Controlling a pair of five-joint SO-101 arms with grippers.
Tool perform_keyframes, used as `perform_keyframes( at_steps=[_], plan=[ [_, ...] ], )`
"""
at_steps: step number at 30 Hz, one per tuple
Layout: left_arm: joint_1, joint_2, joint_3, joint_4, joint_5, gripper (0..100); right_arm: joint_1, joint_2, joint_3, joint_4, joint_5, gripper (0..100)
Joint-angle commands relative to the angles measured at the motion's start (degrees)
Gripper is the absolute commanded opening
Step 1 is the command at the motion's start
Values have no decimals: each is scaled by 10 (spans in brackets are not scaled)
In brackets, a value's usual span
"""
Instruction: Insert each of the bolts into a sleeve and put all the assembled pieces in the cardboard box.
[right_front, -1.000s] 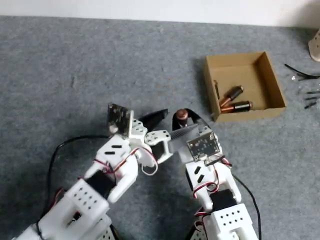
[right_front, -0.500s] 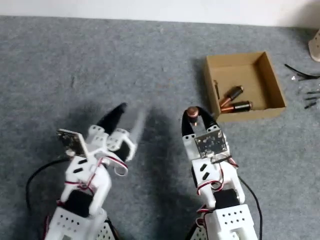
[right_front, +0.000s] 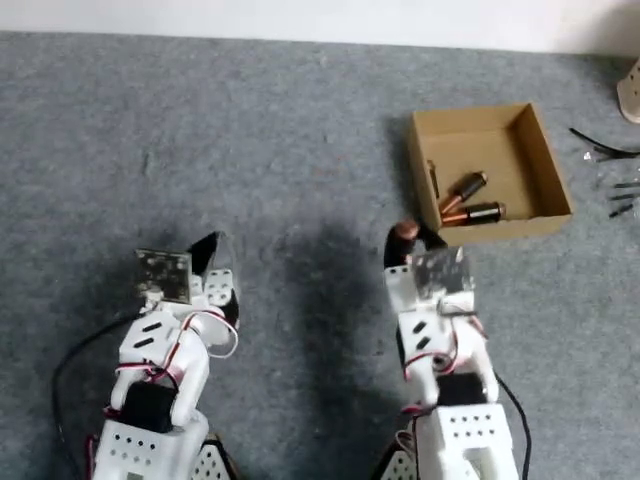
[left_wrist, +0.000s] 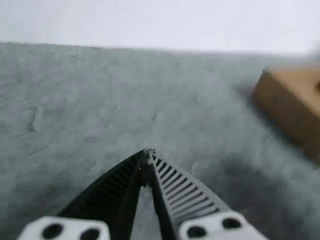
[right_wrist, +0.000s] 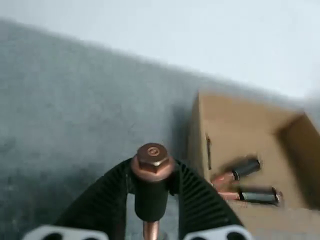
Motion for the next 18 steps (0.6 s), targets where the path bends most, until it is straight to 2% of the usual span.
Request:
perform_keyframes(
  at_steps=[1, 11, 18],
  plan=[
    [-5, -5, 7, 17, -36, 9, 31, 123, -159, 23, -11, 5],
    [10, -2, -1, 61, -93, 7, 165, 609, -501, 28, -11, 5],
    [8, -5, 0, 57, -97, 7, 220, 859, -674, 28, -11, 5]
  ],
)
